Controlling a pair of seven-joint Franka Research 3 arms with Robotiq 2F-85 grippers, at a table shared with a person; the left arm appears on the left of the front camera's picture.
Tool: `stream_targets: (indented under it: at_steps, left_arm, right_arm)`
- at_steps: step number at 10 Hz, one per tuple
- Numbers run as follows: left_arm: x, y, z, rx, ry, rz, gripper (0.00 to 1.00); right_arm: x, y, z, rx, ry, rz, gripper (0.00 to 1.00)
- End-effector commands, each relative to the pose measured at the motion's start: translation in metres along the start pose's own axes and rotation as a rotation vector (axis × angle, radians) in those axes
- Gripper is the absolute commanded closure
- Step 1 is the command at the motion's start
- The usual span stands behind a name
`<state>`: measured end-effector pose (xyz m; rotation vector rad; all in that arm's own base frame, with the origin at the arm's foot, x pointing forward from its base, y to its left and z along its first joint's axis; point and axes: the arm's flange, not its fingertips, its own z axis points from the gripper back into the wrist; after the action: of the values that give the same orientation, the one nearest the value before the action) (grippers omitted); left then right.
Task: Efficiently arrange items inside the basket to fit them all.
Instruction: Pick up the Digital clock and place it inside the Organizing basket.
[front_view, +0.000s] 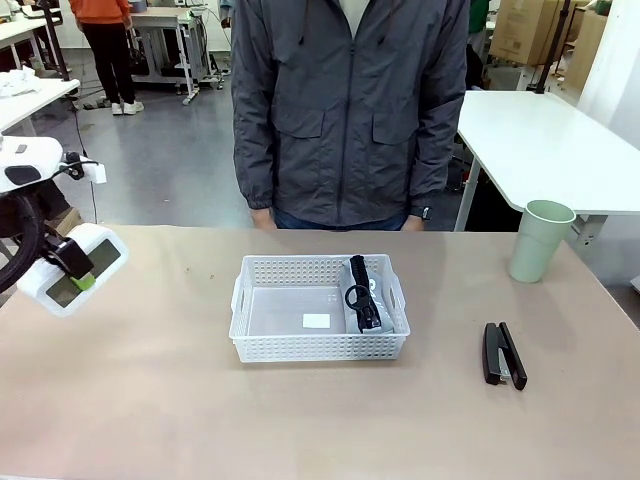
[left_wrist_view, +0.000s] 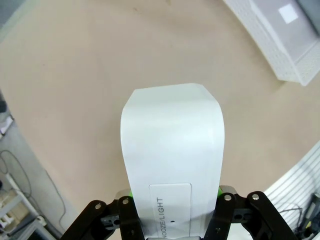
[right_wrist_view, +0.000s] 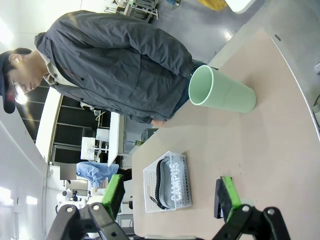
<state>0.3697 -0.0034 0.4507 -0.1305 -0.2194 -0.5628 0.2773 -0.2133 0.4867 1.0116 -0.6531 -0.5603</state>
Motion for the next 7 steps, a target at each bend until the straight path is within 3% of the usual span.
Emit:
stream_targets:
  at_steps: [1, 6, 7]
  left_arm:
    - [0.0008, -0.0043, -0.0034, -0.009, 0.018, -0.007, 0.68]
    - [0.0008, -0.0043, -0.0034, -0.009, 0.018, -0.007, 0.68]
    - [0.0011, -0.0045, -0.0042, -0.013, 0.014, -0.013, 0.49]
  right_arm:
    - [0.0026, -0.0001, -0.0001, 0.024, -0.011, 0.008, 0.00]
    - [0.0026, -0.0001, -0.0001, 0.024, -0.011, 0.008, 0.00]
    - [0.0026, -0.0001, -0.0001, 0.024, -0.011, 0.008, 0.00]
